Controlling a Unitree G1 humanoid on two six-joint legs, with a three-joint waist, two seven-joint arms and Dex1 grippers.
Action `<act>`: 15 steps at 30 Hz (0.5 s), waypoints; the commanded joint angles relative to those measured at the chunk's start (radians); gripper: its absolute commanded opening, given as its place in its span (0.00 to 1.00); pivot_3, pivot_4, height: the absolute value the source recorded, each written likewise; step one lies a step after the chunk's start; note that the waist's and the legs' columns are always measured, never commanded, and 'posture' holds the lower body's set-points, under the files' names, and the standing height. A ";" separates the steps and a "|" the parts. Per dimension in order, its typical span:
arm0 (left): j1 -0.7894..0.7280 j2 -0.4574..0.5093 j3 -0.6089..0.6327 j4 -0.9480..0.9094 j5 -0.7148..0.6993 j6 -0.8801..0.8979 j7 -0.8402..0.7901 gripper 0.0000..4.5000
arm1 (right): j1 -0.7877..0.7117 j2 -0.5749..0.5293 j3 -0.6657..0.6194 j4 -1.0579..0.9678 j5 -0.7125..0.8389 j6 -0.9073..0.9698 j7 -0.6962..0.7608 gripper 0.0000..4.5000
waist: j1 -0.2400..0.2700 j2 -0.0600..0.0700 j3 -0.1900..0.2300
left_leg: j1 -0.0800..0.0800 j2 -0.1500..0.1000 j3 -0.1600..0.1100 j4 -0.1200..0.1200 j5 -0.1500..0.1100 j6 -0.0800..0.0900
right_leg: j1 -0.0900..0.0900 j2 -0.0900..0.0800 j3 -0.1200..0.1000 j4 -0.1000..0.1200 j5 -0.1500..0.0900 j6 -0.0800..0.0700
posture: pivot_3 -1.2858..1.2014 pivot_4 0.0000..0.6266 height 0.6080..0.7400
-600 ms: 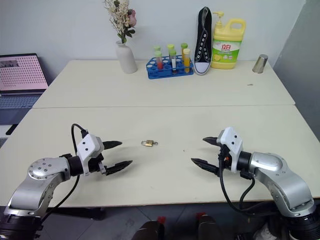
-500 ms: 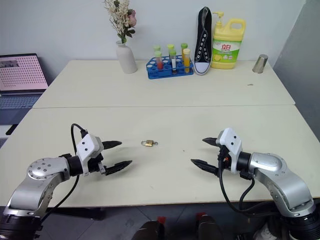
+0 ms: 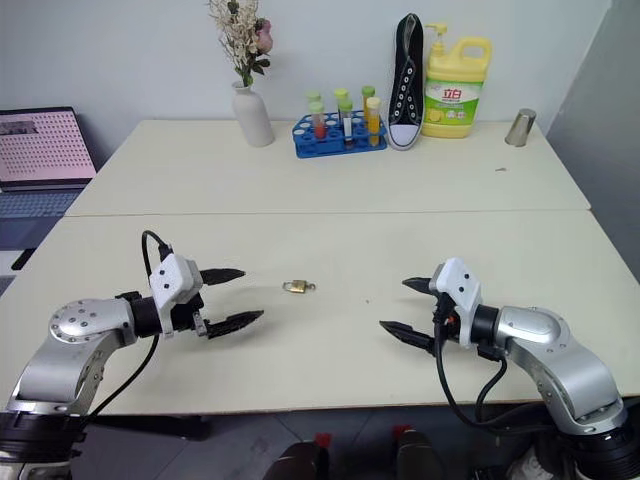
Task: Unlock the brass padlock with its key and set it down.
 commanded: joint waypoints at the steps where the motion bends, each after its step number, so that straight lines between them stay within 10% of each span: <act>1: -0.060 0.011 -0.024 0.049 0.022 -0.070 -0.044 1.00 | -0.002 0.010 -0.015 -0.046 0.025 0.015 -0.014 0.99 | 0.000 0.000 0.000 | 0.000 0.000 0.000 0.000 0.000 0.000 | 0.000 0.000 0.000 0.000 0.000 0.000 | 0.52 0.24 1.00; 15: -0.426 -0.128 -0.240 0.580 0.224 -0.432 -0.167 1.00 | -0.006 0.011 -0.006 -0.161 0.089 0.250 -0.150 0.99 | -0.003 -0.001 0.000 | -0.001 -0.002 -0.001 0.001 0.000 0.000 | -0.001 0.000 -0.001 0.000 0.000 0.000 | 0.52 0.24 1.00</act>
